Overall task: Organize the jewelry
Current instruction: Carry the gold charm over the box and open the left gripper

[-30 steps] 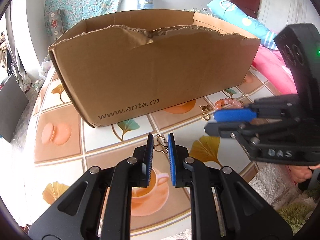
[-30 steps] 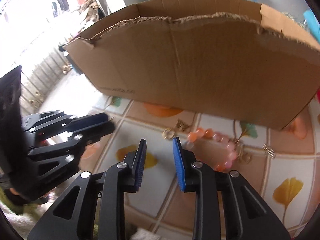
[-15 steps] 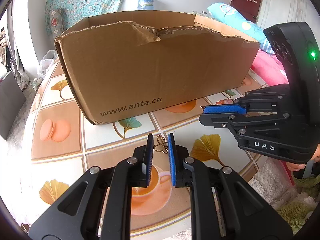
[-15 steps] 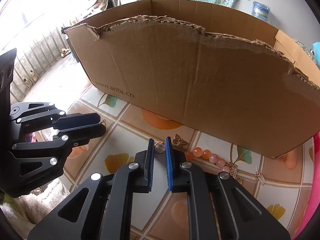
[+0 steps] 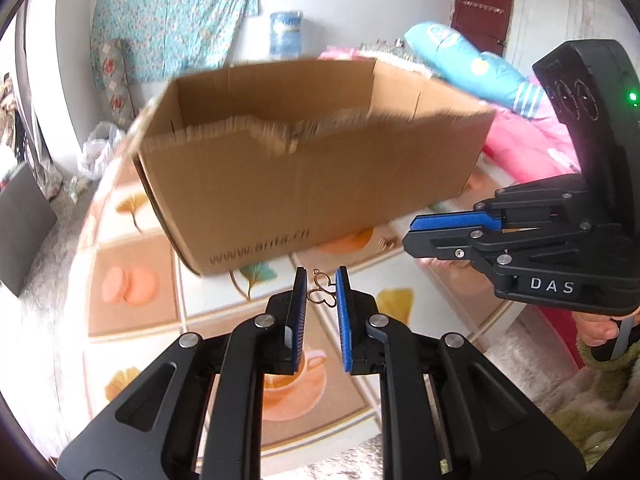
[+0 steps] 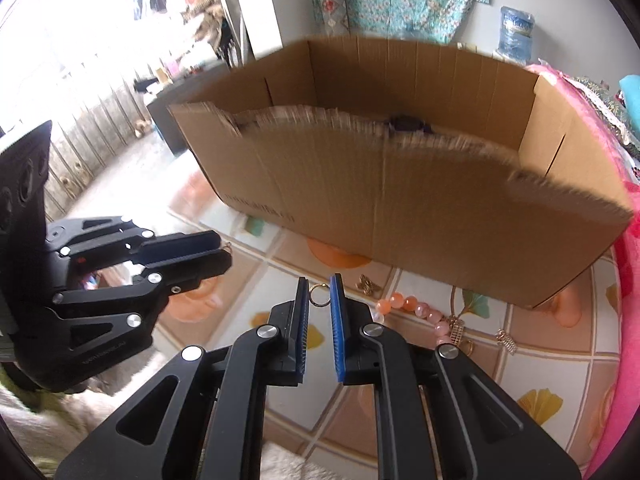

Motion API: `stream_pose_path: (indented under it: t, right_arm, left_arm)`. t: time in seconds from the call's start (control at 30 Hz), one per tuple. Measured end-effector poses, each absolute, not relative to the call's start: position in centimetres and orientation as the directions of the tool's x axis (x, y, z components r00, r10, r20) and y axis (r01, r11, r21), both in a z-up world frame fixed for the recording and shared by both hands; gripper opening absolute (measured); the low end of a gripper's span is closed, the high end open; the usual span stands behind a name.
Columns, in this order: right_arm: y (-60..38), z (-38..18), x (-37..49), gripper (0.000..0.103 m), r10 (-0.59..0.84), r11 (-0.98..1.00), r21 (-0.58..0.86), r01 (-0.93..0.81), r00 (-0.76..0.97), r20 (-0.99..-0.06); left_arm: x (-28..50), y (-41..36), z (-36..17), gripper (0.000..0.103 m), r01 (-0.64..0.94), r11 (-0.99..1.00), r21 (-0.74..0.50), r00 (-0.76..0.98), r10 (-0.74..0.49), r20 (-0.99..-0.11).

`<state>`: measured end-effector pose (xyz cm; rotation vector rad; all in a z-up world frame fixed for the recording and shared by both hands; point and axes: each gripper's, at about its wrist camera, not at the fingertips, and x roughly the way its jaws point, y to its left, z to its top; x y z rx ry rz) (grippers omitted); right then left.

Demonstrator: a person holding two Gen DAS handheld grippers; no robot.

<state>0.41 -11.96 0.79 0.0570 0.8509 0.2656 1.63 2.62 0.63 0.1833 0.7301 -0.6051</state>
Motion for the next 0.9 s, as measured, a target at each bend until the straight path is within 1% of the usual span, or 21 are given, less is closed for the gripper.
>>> stream_pose_path:
  t: [0.1,0.2,0.27,0.33,0.37,0.43,0.5,0.53,0.6,0.63,0.73,0.9]
  right_arm:
    - [-12.6,3.3,-0.4,0.011,0.27,0.962,0.158,-0.225,0.669,-0.692]
    - [-13.6,6.9,-1.0,0.011,0.293,0.955,0.161,-0.248,0.719,-0.63]
    - [-14.5,9.4,-0.7,0.011,0.291,0.955,0.134,-0.263,0.756,-0.587]
    - [-15.6,11.5,0.5,0.011,0.304,0.951,0.127,-0.283,0.769,-0.562]
    - [-15.9,12.1,1.2,0.011,0.307,0.949,0.127,-0.287,0.767,-0.564]
    - [-16.9,12.8,3.1,0.011,0.321,0.945,0.139,-0.298,0.745,-0.584]
    - [-18.1,12.9,5.9,0.011,0.319,0.945,0.157,-0.287,0.7,-0.639]
    - [-18.5,12.8,7.2,0.011,0.312,0.947,0.158,-0.281,0.679,-0.665]
    - [-19.4,11.8,10.1,0.011,0.298,0.95,0.16,-0.27,0.62,-0.726]
    - [-19.8,11.1,11.6,0.011,0.295,0.95,0.169,-0.261,0.582,-0.758]
    - [-20.5,8.4,15.1,0.011,0.289,0.951,0.187,-0.248,0.49,-0.822]
    - [-20.7,4.7,18.7,0.011,0.266,0.953,0.182,-0.241,0.385,-0.884]
  left_arm:
    - [0.6,2.7,3.7,0.013,0.599,0.799,-0.05,0.606,-0.494,-0.623]
    - [0.1,2.9,7.2,0.013,0.63,0.772,-0.086,0.611,-0.562,-0.558]
    - [0.6,3.1,9.5,0.013,0.646,0.756,-0.106,0.612,-0.596,-0.52]
    - [1.9,3.0,11.2,0.013,0.661,0.738,-0.134,0.596,-0.625,-0.504]
    - [3.0,2.8,12.0,0.013,0.663,0.733,-0.148,0.587,-0.633,-0.505]
    - [5.7,2.2,12.9,0.013,0.659,0.734,-0.166,0.569,-0.631,-0.527]
    - [8.1,1.5,13.0,0.013,0.652,0.736,-0.18,0.552,-0.624,-0.553]
    - [10.2,0.7,12.6,0.013,0.641,0.739,-0.205,0.519,-0.615,-0.595]
    - [13.0,-0.3,11.7,0.013,0.631,0.728,-0.268,0.445,-0.623,-0.644]
    - [14.8,-1.1,10.9,0.013,0.614,0.728,-0.304,0.397,-0.618,-0.678]
    - [18.5,-3.3,8.5,0.013,0.577,0.74,-0.346,0.304,-0.588,-0.75]
    - [23.0,-5.5,4.0,0.013,0.485,0.77,-0.414,0.147,-0.539,-0.829]
